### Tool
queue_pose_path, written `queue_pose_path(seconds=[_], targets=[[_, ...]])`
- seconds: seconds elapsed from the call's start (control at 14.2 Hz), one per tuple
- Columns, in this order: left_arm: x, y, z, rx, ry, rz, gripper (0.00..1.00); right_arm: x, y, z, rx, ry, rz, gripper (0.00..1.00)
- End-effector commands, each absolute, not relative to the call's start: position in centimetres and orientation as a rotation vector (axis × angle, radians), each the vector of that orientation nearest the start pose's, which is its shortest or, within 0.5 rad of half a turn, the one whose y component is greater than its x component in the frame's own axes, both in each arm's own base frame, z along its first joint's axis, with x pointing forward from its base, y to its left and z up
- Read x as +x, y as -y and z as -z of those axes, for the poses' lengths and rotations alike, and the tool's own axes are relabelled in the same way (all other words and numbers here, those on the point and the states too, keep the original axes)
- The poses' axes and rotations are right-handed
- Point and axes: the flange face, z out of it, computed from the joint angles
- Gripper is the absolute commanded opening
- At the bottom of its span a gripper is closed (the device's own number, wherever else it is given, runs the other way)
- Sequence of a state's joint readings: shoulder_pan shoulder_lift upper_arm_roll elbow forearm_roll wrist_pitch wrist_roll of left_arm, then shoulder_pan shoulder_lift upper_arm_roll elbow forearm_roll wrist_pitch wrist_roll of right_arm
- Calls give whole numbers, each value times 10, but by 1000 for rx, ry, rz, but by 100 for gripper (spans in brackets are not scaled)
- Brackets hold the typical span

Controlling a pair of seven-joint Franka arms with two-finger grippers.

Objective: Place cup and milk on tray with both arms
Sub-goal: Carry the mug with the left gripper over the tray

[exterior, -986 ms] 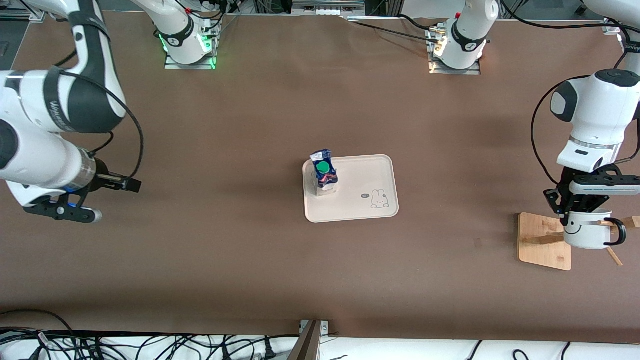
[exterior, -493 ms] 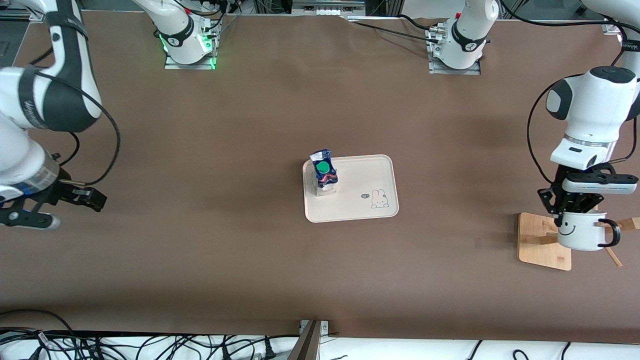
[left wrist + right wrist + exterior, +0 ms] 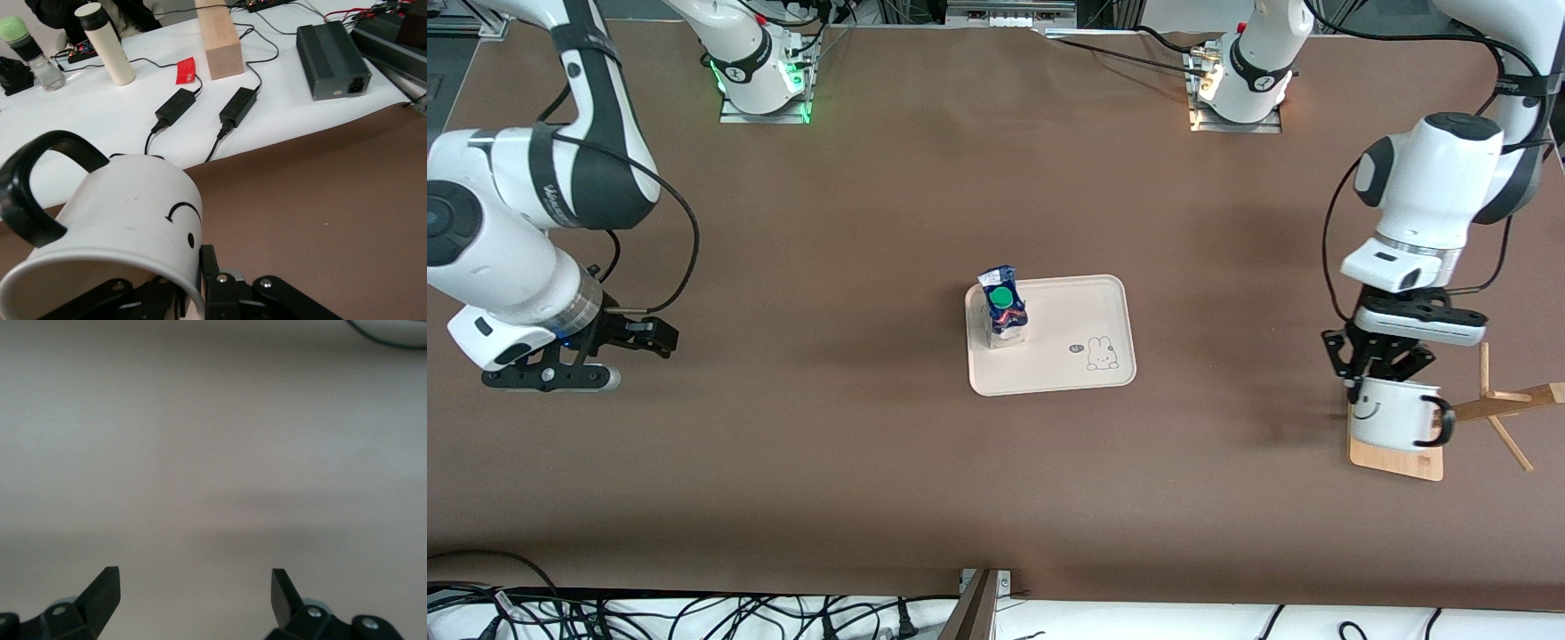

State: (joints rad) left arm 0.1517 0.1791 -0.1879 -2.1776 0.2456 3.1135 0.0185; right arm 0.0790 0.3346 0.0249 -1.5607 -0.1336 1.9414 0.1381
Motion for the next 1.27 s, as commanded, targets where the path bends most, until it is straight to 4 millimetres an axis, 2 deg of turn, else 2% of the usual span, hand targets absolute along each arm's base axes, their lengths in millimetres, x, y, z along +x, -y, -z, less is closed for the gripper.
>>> queue_pose_path(seconds=[0.0,0.21,0.28,0.49,0.56,0.7,0.92,1.2], targets=[[608,81,-409,-2856,-504,1038,0,655,-50,-479,-3207,1,60,100],[616,136,-416,-2941,-539,841,0,651,-47,-502,-3214,-26,-25,100],[613,158,-415,-2976,-523,791,0,649,-37,-509,-3219,-54,-65,100],[601,208,-402,-3044,-523,606,0,644,25,-524,-3198,-251,-107,100],[601,216,-396,-3054,-536,542,0,640,34,-529,-3170,-285,-141,100],[598,234,-383,-3106,-533,385,0,643,30,-550,-3165,-295,-90,100],[591,258,-369,-3229,-471,130,0,643,33,-562,-3167,-338,-55,100],[579,297,-348,-3205,-586,-129,0,637,30,-559,-3158,-357,-138,100]])
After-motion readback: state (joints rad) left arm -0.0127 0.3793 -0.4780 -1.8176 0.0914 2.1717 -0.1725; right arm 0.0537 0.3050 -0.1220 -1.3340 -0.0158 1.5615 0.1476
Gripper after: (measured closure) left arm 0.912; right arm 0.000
